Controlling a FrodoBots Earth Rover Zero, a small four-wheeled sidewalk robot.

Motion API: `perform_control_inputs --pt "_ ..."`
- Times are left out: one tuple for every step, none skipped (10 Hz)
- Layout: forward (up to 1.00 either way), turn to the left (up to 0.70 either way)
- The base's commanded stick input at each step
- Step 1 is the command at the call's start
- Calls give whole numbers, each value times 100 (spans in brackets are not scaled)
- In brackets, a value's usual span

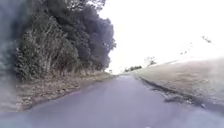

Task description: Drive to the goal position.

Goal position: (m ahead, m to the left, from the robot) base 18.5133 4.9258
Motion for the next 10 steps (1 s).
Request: perform_control_inputs --pt "100 -23" --pt "100 -40" --pt "100 -40" --pt "100 -40" --pt "100 -40" --pt "100 0" --pt "100 0" --pt "100 0" --pt "100 0" --pt "100 0"
